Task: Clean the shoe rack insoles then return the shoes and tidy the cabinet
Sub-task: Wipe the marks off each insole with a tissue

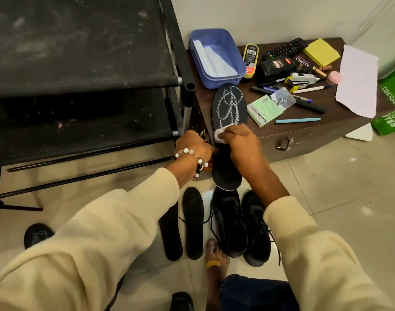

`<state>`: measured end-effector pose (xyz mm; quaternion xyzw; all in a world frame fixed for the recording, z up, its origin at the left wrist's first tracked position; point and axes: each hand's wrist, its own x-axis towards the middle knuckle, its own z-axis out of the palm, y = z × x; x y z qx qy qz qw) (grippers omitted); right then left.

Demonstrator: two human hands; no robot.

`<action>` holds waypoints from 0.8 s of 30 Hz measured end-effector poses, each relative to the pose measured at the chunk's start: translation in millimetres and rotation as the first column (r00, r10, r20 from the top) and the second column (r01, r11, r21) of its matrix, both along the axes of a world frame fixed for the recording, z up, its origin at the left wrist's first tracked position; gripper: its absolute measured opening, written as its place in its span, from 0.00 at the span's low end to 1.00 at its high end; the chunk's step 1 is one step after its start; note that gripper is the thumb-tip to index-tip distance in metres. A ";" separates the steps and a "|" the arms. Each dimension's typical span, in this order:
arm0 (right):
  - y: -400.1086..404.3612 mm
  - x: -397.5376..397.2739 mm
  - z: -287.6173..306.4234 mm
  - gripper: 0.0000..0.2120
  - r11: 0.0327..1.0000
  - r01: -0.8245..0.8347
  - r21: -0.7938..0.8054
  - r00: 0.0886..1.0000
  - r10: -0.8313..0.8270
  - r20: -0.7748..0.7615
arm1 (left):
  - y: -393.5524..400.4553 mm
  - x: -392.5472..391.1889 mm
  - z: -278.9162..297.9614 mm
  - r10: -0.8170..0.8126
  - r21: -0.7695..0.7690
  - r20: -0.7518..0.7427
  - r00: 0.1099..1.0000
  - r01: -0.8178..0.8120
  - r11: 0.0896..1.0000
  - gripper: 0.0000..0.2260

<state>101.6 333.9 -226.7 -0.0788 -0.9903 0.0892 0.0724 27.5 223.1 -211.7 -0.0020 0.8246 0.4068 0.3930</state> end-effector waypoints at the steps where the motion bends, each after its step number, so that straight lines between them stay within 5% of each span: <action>1: 8.7 2.1 -1.2 0.16 0.997 0.075 -0.010 0.997 -0.075 0.015 | -0.2 1.4 0.7 -0.002 0.009 0.025 1.000 0.001 1.000 0.13; 4: 17.1 6.0 2.7 0.13 0.915 0.333 -0.226 0.939 -0.343 -0.005 | 0.0 3.6 0.4 0.005 0.014 0.044 0.999 -0.006 1.000 0.13; 7: 0.7 2.3 0.2 0.15 0.977 0.210 0.028 0.977 -0.210 0.030 | -0.2 3.1 0.1 0.008 0.013 0.033 0.999 -0.008 1.000 0.13; 12: 2.5 -2.5 -2.7 0.15 0.996 -0.080 0.050 0.996 0.081 -0.022 | -1.3 1.0 1.1 0.005 0.001 -0.015 1.000 -0.005 1.000 0.13; 17: 24.3 3.3 -0.5 0.12 0.914 0.331 -0.233 0.929 -0.359 -0.089 | 0.1 3.6 2.7 0.008 0.025 0.060 0.998 -0.009 1.000 0.11; 19: 15.7 2.4 -1.6 0.11 0.890 0.318 -0.328 0.931 -0.359 -0.070 | -0.3 3.2 0.6 0.012 0.020 0.029 1.000 -0.013 1.000 0.12; 24: -6.7 -4.3 1.2 0.14 0.996 -0.027 -0.080 0.998 0.031 0.051 | -1.1 0.4 -1.6 0.016 -0.025 -0.059 0.998 -0.018 1.000 0.11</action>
